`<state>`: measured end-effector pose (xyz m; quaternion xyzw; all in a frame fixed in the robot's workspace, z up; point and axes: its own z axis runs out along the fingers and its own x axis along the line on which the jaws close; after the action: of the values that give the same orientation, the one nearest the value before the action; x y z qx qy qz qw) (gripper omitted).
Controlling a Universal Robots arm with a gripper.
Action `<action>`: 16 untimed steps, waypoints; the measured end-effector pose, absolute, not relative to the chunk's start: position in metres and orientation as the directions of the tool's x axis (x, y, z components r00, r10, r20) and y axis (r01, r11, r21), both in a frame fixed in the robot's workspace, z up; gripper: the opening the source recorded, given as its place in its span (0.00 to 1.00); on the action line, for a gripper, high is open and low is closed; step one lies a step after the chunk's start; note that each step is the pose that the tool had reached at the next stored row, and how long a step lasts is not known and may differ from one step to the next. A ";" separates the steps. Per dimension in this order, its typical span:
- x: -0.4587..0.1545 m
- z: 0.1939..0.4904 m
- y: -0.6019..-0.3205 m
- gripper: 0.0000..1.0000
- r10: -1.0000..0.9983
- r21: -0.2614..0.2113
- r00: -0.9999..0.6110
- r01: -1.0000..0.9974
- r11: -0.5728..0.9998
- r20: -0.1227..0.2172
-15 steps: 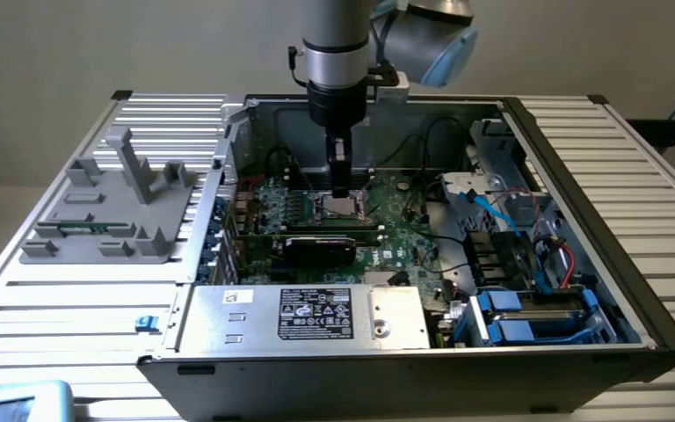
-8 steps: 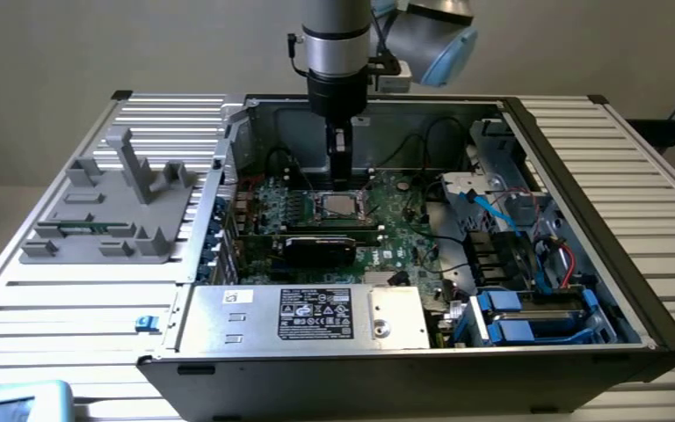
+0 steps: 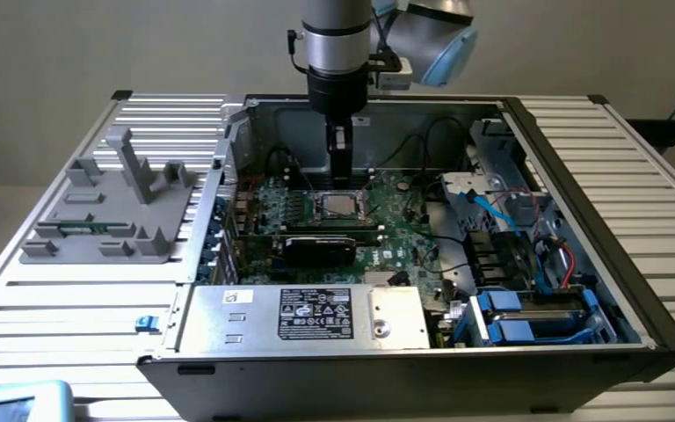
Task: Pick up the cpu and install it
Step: 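Place the cpu into insertion slot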
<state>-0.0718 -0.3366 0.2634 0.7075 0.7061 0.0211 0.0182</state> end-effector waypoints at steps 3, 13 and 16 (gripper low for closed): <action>-0.073 0.263 -0.337 0.64 1.000 0.055 0.002 0.998 -0.002 0.004; -0.075 0.263 -0.337 0.25 1.000 0.056 0.002 0.998 -0.002 0.005; -0.075 0.263 -0.337 0.13 1.000 0.056 0.002 0.998 -0.002 0.006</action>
<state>-0.0749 -0.3374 0.2634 0.7076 0.7061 0.0218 0.0175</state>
